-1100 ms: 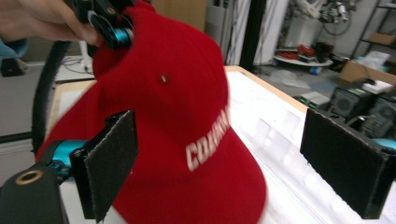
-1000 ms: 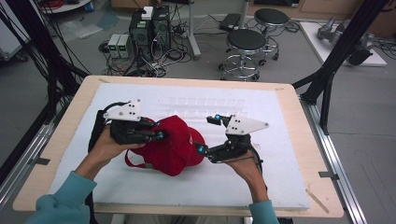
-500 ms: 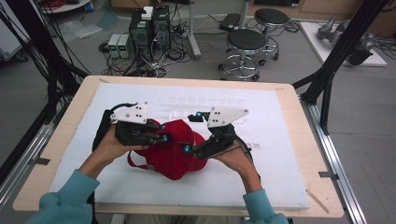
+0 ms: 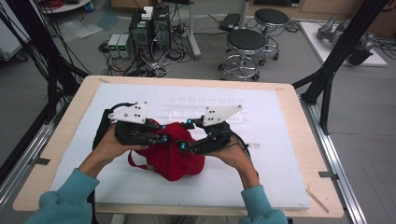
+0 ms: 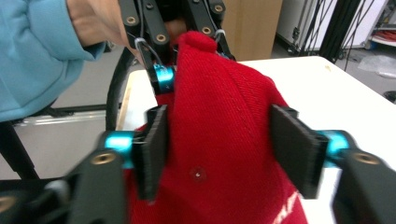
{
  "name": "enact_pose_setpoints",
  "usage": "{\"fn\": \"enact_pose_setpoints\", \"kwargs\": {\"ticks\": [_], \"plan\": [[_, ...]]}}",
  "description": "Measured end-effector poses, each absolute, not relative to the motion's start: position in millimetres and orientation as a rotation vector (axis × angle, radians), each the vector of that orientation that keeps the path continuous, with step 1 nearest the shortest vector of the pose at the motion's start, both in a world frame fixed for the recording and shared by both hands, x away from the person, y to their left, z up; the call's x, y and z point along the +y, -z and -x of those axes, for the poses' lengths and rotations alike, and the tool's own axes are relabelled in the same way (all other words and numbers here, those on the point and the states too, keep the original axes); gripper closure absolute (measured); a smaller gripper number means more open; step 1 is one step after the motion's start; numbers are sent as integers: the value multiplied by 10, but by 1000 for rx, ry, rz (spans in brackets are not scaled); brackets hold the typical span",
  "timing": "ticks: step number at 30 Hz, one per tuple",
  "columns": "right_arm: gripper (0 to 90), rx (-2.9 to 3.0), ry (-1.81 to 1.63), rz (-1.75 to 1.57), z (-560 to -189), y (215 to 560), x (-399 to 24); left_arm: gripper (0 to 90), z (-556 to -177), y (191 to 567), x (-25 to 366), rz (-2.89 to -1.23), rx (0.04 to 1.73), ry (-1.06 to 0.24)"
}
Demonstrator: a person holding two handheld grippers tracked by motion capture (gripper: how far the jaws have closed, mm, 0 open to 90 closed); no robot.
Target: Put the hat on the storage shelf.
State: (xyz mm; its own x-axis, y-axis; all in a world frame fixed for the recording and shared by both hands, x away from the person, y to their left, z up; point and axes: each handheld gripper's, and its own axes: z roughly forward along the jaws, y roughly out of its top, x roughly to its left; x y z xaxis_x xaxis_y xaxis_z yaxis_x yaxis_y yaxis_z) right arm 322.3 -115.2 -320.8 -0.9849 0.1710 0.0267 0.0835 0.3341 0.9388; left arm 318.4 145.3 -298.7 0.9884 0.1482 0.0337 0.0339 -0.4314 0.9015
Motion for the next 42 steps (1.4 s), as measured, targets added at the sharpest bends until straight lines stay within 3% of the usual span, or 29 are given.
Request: {"fn": "enact_pose_setpoints", "kwargs": {"ticks": [11, 18, 20, 26, 42], "plan": [[837, 2518, -1678, -232, -3191, 3184, -1147, 829, -3197, 2997, 1475, -2020, 141, -167], [857, 2494, -1662, -233, -3162, 3179, -1157, 567, -3203, 3010, 1514, -1991, 205, -212], [857, 2486, -1672, -242, -3155, 3183, -1161, 429, -3204, 3013, 1522, -1980, 248, -229], [859, 2470, -1668, -276, -3164, 3188, -1170, 151, -3207, 3004, 1613, -1899, 315, -251], [859, 2338, -1645, -489, -3201, 3147, -1220, 148, -2915, 3018, 1823, -1846, 402, -273]]}}
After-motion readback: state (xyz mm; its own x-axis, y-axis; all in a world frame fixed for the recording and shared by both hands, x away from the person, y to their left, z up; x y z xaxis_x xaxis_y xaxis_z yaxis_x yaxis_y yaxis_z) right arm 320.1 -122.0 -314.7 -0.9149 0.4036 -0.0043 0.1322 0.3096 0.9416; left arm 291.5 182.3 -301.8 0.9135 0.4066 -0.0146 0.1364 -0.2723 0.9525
